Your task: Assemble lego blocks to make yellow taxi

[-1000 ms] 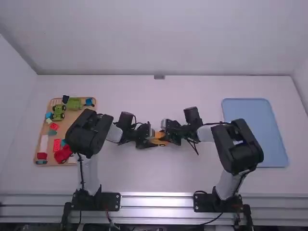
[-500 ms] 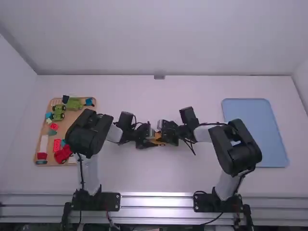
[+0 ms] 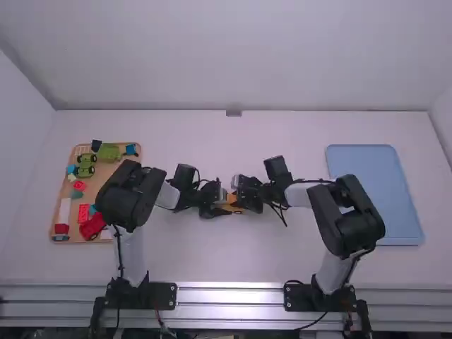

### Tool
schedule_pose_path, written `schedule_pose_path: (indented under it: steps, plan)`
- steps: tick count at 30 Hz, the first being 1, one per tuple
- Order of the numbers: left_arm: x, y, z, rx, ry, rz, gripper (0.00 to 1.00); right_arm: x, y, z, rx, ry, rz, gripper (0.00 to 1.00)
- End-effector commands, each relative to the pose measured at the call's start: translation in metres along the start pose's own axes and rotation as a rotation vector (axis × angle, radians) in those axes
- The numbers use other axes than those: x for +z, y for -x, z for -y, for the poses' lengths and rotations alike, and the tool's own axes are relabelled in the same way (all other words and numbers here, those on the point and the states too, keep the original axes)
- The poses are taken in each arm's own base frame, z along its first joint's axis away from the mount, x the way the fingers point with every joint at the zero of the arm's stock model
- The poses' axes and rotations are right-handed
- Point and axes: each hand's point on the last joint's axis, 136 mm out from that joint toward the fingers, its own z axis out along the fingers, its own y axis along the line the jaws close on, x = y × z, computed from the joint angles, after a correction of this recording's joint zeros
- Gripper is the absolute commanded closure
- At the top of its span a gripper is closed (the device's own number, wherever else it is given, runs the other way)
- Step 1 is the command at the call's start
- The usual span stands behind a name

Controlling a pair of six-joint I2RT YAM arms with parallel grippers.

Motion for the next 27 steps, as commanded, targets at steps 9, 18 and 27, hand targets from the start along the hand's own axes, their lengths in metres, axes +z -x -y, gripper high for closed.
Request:
schedule_pose_path:
  steps: [9, 18, 27]
  plan:
    - [0.003, -0.022, 0.009, -0.081, -0.004, -0.067, 0.59, 0.018, -0.022, -0.011, -0.013, -0.012, -0.148, 0.92]
    - [0.003, -0.022, 0.009, -0.077, -0.002, -0.066, 0.59, 0.020, -0.039, -0.017, 0.040, -0.025, -0.291, 1.00]
    - [0.003, -0.022, 0.009, -0.080, -0.003, -0.067, 0.60, -0.004, 0.024, -0.019, -0.131, 0.078, 0.057, 0.96]
